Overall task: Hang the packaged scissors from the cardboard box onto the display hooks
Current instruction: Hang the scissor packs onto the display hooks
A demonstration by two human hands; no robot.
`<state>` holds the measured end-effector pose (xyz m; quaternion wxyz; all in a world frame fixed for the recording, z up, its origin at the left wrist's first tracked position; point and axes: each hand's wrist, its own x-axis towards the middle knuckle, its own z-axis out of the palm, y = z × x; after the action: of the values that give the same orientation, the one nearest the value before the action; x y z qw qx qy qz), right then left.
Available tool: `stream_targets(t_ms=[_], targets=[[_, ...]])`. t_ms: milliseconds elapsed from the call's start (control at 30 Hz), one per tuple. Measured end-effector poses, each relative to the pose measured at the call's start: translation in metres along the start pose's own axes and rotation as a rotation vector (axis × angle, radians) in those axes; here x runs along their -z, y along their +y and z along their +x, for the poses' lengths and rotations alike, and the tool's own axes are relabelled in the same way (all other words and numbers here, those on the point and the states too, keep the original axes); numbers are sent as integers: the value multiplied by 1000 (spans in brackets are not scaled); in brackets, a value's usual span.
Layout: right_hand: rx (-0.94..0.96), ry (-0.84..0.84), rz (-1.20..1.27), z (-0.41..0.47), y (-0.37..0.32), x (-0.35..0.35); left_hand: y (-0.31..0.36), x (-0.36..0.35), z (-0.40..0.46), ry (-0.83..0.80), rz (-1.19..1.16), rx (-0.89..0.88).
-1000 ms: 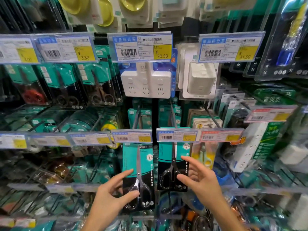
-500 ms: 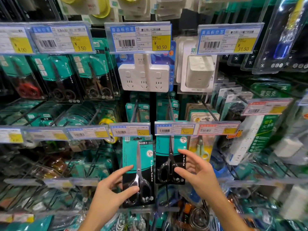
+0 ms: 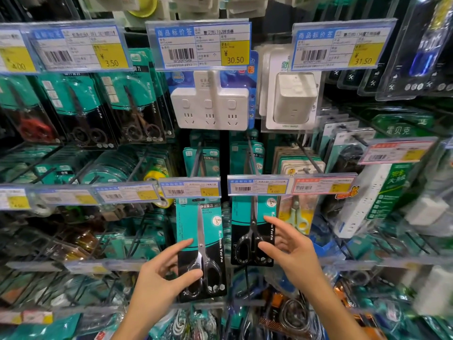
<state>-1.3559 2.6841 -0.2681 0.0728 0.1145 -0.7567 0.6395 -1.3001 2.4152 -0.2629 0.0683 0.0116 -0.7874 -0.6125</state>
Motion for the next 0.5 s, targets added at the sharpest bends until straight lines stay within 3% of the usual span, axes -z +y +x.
stream_targets(t_ms=[500], targets=[[11, 44, -8, 37, 21, -16, -1, -11, 4, -65, 10, 38]])
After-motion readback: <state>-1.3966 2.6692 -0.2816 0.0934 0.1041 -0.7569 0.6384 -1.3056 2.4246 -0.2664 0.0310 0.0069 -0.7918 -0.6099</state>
